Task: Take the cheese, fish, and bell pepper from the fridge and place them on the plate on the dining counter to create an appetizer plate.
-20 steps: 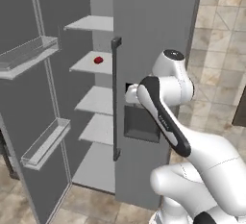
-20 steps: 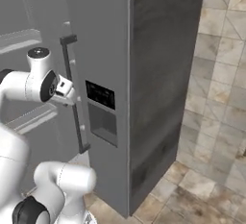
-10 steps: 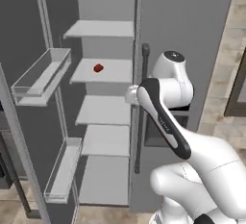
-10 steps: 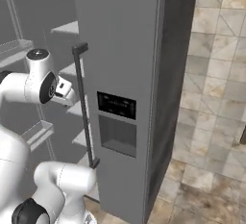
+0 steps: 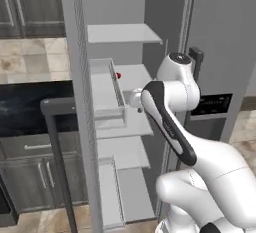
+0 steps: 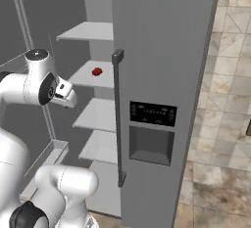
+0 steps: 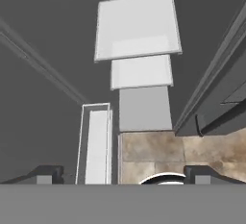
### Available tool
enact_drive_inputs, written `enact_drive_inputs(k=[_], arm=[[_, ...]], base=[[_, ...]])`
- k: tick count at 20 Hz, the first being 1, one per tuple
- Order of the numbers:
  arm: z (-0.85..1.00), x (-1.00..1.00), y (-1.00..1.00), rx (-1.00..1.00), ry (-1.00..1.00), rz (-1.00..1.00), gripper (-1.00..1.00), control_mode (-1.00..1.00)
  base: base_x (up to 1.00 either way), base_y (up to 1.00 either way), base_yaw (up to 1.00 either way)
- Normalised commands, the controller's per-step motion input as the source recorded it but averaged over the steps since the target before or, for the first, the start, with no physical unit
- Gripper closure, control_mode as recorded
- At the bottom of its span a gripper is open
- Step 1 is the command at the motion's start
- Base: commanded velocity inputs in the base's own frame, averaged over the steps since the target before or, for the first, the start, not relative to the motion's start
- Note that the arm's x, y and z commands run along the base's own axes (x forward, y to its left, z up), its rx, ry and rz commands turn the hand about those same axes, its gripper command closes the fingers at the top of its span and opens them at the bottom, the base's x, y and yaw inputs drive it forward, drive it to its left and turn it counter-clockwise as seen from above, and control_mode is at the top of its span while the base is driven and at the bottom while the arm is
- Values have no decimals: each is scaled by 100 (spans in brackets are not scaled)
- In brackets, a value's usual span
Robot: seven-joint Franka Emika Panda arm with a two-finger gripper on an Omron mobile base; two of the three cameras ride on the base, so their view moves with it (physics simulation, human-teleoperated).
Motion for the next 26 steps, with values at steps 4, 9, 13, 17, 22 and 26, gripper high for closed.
enact_drive_inputs(k=[4, 9, 13, 17, 22, 26], arm=[[0, 0, 0, 0, 0, 0, -100, 100], [0, 0, 0, 0, 0, 0, -100, 100], [0, 0, 0, 0, 0, 0, -100, 100], [0, 0, 0, 0, 0, 0, -100, 100], [-2, 48, 22, -1, -1, 2, -100, -100], [-7, 80, 14, 0, -5, 16, -100, -100]], base=[[83, 6, -35], [84, 0, -27], [95, 3, -17], [80, 17, -2], [0, 0, 0], [0, 0, 0]])
